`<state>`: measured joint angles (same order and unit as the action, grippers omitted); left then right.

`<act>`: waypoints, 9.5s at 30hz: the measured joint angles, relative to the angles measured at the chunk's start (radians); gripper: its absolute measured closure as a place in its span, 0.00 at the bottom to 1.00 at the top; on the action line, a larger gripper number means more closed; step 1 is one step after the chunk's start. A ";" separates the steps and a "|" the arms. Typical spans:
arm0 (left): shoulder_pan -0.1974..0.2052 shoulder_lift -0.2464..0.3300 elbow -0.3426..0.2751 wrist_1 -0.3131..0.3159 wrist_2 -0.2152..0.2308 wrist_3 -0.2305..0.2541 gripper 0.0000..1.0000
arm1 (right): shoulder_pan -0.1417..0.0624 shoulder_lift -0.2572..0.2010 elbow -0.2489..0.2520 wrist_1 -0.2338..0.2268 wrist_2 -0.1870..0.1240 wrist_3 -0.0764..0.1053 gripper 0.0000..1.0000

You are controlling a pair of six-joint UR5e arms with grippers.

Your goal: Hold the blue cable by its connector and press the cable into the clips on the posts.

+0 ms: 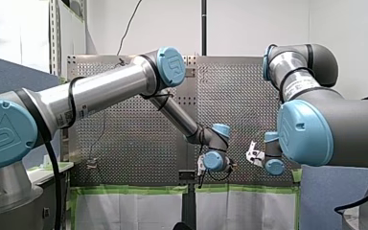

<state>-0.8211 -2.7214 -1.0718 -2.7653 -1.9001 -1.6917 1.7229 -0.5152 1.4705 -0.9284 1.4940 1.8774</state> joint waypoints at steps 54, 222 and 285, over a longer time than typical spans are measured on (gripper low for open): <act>-0.007 0.029 -0.063 0.014 -0.070 0.059 0.00 | 0.008 0.003 0.000 0.000 0.000 0.002 1.00; 0.000 1.014 -1.142 0.459 -0.109 -0.286 0.00 | 0.169 -0.472 0.284 0.279 0.149 -0.036 1.00; 0.000 1.014 -1.142 0.459 -0.109 -0.286 0.00 | 0.169 -0.472 0.284 0.279 0.149 -0.036 1.00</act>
<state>-0.8210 -1.7072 -2.2141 -2.3064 -2.0087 -1.9772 1.8922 -0.9869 1.7543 -0.6490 1.6431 1.8416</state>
